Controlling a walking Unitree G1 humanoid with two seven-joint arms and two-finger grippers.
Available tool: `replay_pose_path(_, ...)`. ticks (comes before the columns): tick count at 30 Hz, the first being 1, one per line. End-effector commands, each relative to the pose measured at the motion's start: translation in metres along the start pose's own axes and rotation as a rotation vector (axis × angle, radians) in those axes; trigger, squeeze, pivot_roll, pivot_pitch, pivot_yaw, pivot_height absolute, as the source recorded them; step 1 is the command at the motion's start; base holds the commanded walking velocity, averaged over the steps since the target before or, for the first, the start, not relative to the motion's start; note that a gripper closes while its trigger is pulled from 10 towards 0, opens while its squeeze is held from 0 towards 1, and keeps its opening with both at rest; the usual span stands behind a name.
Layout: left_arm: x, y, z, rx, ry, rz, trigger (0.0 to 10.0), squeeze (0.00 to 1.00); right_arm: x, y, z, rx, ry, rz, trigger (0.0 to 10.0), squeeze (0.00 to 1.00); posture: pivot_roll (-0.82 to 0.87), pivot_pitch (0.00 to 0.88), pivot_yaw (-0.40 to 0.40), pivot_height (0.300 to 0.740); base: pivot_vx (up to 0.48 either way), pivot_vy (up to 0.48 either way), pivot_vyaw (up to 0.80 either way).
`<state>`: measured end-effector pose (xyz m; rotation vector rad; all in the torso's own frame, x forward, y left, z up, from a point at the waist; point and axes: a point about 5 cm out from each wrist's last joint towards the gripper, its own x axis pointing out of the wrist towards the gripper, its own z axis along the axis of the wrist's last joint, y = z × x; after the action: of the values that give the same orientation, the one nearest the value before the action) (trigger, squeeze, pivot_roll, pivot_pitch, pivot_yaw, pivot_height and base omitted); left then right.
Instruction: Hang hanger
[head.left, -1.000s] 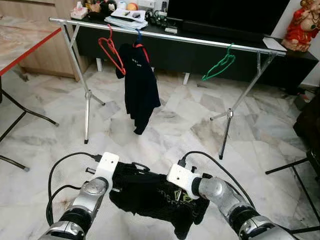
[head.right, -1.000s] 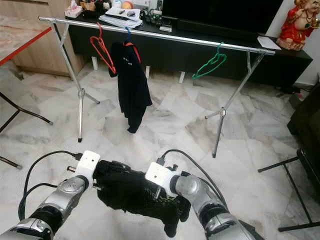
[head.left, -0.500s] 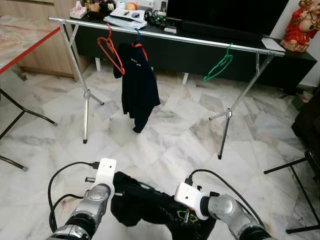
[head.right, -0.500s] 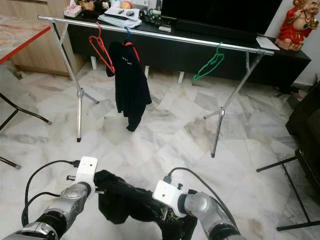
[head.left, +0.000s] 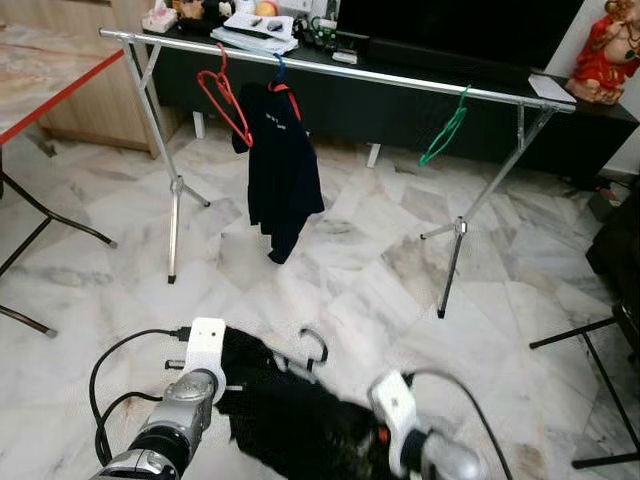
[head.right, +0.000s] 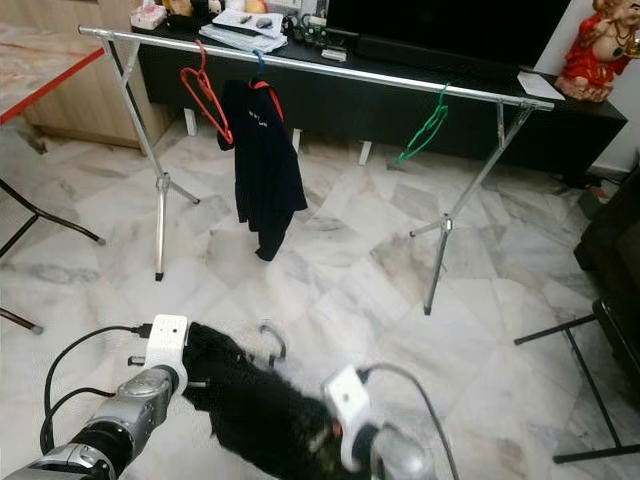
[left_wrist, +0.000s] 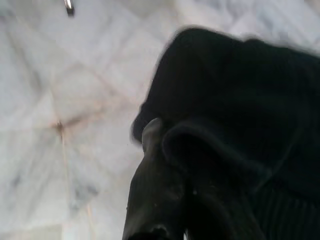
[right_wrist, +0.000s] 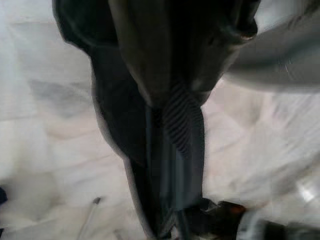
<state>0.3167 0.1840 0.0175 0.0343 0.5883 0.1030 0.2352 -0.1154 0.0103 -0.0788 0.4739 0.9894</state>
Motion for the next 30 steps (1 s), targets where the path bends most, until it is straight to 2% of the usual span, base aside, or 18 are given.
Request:
replay_pose_path(1, -0.002, 0.043, -0.001, -0.003, 0.007, 0.175, 0.0, 0.0, -0.036, -0.021, -0.022, -0.044, 0.117, -0.091, 10.0, 0.0, -0.01, 0.173, -0.124, 0.74, 0.0, 0.0, 0.0)
replay_pose_path(4, -0.002, 0.042, 0.0, -0.007, 0.005, 0.161, 0.0, 0.0, -0.045, -0.039, -0.023, 0.008, 0.099, -0.313, 10.0, 0.0, -0.01, 0.177, -0.12, 0.74, 0.0, 0.0, 0.0)
replay_pose_path(7, -0.002, 0.038, 0.0, -0.011, 0.003, 0.136, 0.0, 0.0, -0.045, -0.044, -0.016, -0.016, 0.05, -0.375, 10.0, 0.0, -0.01, 0.179, -0.118, 0.74, 0.0, 0.0, 0.0)
replay_pose_path(10, -0.001, 0.029, 0.0, 0.011, 0.007, 0.056, 0.0, 0.0, -0.039, -0.043, -0.005, 0.027, -0.013, -0.438, 10.0, 0.0, 0.0, 0.178, -0.111, 0.74, 0.0, 0.0, 0.0)
replay_pose_path(11, -0.001, 0.017, 0.001, 0.048, -0.017, -0.059, 0.0, 0.0, -0.032, -0.041, 0.004, 0.054, -0.063, -0.449, 10.0, 0.0, 0.0, 0.176, -0.109, 0.74, 0.0, 0.0, 0.0)
replay_pose_path(12, -0.001, 0.017, 0.001, 0.048, -0.017, -0.059, 0.0, 0.0, -0.032, -0.041, 0.004, 0.054, -0.063, -0.449, 10.0, 0.0, 0.0, 0.176, -0.109, 0.74, 0.0, 0.0, 0.0)
replay_pose_path(13, -0.004, 0.001, 0.005, 0.102, -0.07, -0.219, 0.0, 0.0, -0.022, -0.04, 0.013, 0.062, -0.105, -0.436, 10.0, 0.0, 0.01, 0.173, -0.108, 0.74, 0.0, 0.0, 0.0)
replay_pose_path(15, -0.005, -0.004, 0.007, 0.129, -0.091, -0.269, 0.0, 0.0, -0.019, -0.04, 0.015, 0.061, -0.11, -0.428, 10.0, 0.0, 0.01, 0.171, -0.108, 0.74, 0.0, 0.0, 0.0)
replay_pose_path(16, -0.007, -0.007, 0.008, 0.174, -0.112, -0.318, 0.5, 0.0, -0.014, -0.04, 0.016, 0.046, -0.1, -0.418, 10.0, 0.0, 0.02, 0.167, -0.107, 0.74, 0.0, 0.0, 0.0)
replay_pose_path(17, -0.008, -0.007, 0.008, 0.193, -0.116, -0.334, 9.3, 0.0, -0.01, -0.041, 0.016, 0.032, -0.073, -0.413, 10.0, 0.0, 0.02, 0.163, -0.107, 0.74, 0.0, 0.0, 0.0)
replay_pose_path(18, -0.008, -0.006, 0.009, 0.196, -0.117, -0.337, 10.0, 0.0, -0.009, -0.041, 0.015, 0.033, -0.056, -0.408, 10.0, 0.0, 0.02, 0.16, -0.107, 0.74, 0.0, 0.0, 0.0)
replay_pose_path(21, -0.009, -0.003, 0.008, 0.213, -0.121, -0.341, 10.0, 0.0, -0.006, -0.043, 0.009, 0.042, 0.001, -0.395, 10.0, 0.0, 0.02, 0.155, -0.106, 0.74, 0.0, 0.0, 0.0)
replay_pose_path(22, -0.009, -0.003, 0.008, 0.23, -0.124, -0.346, 10.0, 0.53, -0.005, -0.044, 0.005, 0.046, 0.041, -0.386, 10.0, 0.0, 0.02, 0.148, -0.105, 0.74, 0.0, 0.0, 0.0)
replay_pose_path(23, -0.009, -0.003, 0.008, 0.23, -0.124, -0.346, 10.0, 0.53, -0.005, -0.044, 0.005, 0.046, 0.041, -0.386, 10.0, 0.0, 0.02, 0.148, -0.105, 0.74, 0.0, 0.0, 0.0)
replay_pose_path(24, -0.01, -0.002, 0.008, 0.239, -0.126, -0.357, 10.0, 1.0, -0.006, -0.046, 0.0, 0.031, 0.099, -0.381, 10.0, 0.0, 0.02, 0.146, -0.105, 0.74, 0.0, 0.0, 0.0)
replay_pose_path(26, -0.011, -0.002, 0.008, 0.25, -0.131, -0.369, 10.0, 1.0, -0.007, -0.047, -0.003, 0.019, 0.134, -0.376, 10.0, 0.0, 0.02, 0.136, -0.104, 0.74, 0.0, 0.0, 0.0)
replay_pose_path(28, -0.013, -0.004, 0.009, 0.296, -0.15, -0.419, 10.0, 1.0, -0.013, -0.054, -0.016, -0.066, 0.292, -0.341, 10.0, 0.0, 0.02, 0.127, -0.101, 0.74, 0.0, 0.0, 0.0)
replay_pose_path(30, -0.014, -0.007, 0.009, 0.311, -0.149, -0.451, 10.0, 1.0, -0.016, -0.058, -0.02, -0.112, 0.363, -0.318, 10.0, 0.0, 0.02, 0.118, -0.102, 0.74, 0.0, 0.0, 0.0)
